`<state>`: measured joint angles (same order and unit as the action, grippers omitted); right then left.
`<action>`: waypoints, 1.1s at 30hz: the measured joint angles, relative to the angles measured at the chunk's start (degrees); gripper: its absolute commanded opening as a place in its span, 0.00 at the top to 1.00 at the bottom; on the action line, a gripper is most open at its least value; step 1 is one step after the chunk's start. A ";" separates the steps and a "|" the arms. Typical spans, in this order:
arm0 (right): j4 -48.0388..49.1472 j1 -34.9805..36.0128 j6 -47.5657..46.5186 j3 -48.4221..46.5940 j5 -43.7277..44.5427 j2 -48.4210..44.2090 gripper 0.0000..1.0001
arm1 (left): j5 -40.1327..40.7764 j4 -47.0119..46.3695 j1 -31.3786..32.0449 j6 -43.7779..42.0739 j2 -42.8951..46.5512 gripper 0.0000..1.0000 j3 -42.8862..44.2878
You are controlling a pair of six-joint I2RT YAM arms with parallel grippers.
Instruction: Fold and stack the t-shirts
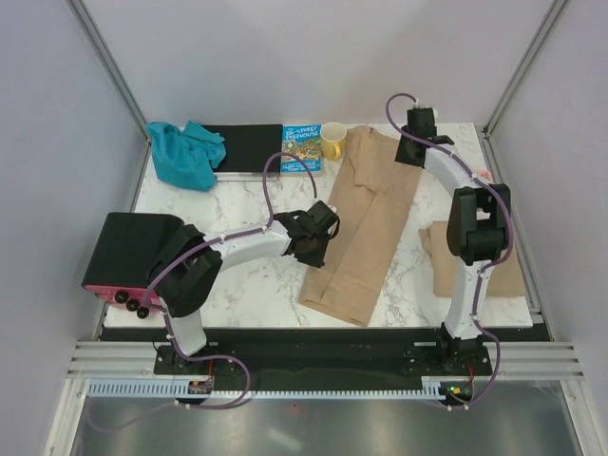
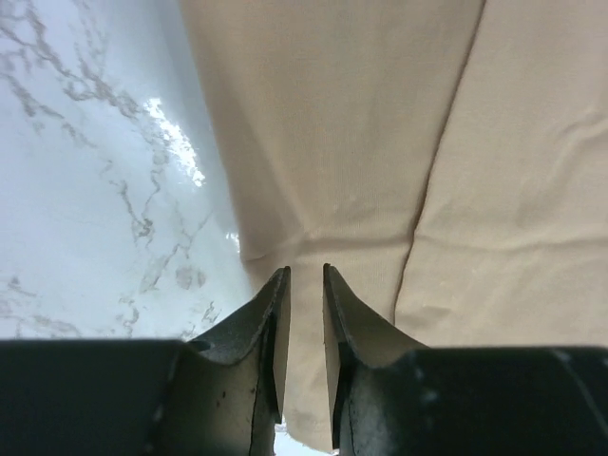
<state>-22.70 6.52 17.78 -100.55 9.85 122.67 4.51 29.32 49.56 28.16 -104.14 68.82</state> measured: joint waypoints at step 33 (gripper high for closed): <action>7.26 7.76 19.98 75.87 -29.86 -68.28 0.50 | -18.67 -14.56 -8.72 3.15 15.87 0.41 -21.59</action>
<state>-15.44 14.28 37.76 -24.69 -20.01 54.39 -14.15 14.76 40.84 31.31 -88.27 47.22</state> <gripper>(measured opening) 0.496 0.591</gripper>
